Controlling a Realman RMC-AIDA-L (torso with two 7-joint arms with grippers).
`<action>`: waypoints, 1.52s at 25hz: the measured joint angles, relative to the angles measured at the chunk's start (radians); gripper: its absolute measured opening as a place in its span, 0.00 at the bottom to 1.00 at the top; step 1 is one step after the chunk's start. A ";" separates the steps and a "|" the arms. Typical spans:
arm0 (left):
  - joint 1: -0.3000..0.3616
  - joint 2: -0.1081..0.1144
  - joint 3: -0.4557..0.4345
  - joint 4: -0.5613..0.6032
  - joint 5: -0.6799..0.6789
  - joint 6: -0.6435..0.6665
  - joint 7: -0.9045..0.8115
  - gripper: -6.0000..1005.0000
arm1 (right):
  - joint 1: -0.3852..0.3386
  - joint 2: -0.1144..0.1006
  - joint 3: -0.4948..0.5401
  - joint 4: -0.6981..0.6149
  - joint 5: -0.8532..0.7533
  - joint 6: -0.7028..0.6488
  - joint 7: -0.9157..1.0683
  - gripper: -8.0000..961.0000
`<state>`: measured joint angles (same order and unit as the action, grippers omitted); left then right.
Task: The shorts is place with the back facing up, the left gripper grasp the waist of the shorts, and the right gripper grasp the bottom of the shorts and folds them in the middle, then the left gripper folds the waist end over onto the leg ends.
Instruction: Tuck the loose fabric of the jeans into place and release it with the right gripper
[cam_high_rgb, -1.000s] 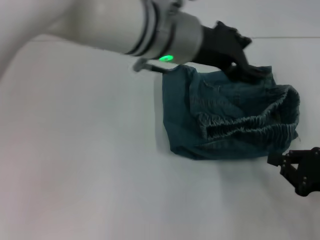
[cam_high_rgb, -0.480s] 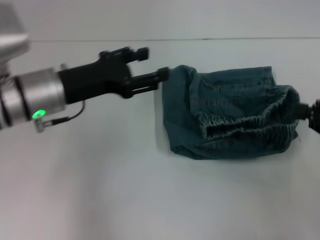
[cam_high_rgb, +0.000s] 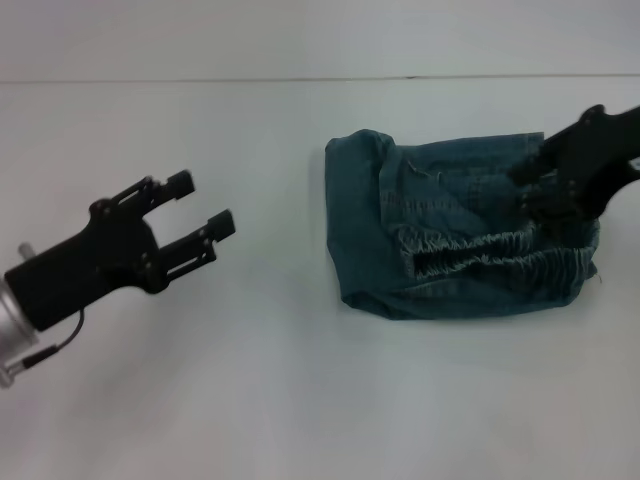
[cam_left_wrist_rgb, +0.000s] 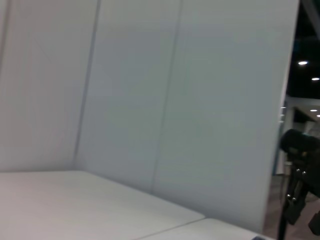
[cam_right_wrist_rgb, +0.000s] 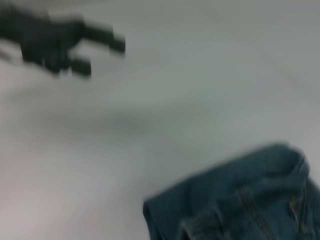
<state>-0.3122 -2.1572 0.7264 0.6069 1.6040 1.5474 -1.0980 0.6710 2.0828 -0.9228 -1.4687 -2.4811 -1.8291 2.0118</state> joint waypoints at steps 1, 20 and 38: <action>0.008 -0.002 -0.002 0.000 0.000 -0.002 0.004 0.77 | 0.036 0.006 -0.039 0.000 -0.072 -0.009 0.022 0.18; 0.079 -0.005 -0.113 -0.038 0.000 -0.002 0.036 0.76 | 0.086 0.039 -0.904 -0.023 -0.444 0.187 0.429 0.85; 0.088 0.000 -0.131 -0.033 -0.001 0.000 0.032 0.76 | 0.006 0.033 -1.034 0.046 -0.451 0.412 0.543 0.84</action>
<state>-0.2242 -2.1570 0.5958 0.5737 1.6029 1.5479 -1.0662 0.6772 2.1153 -1.9568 -1.4229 -2.9322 -1.4175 2.5544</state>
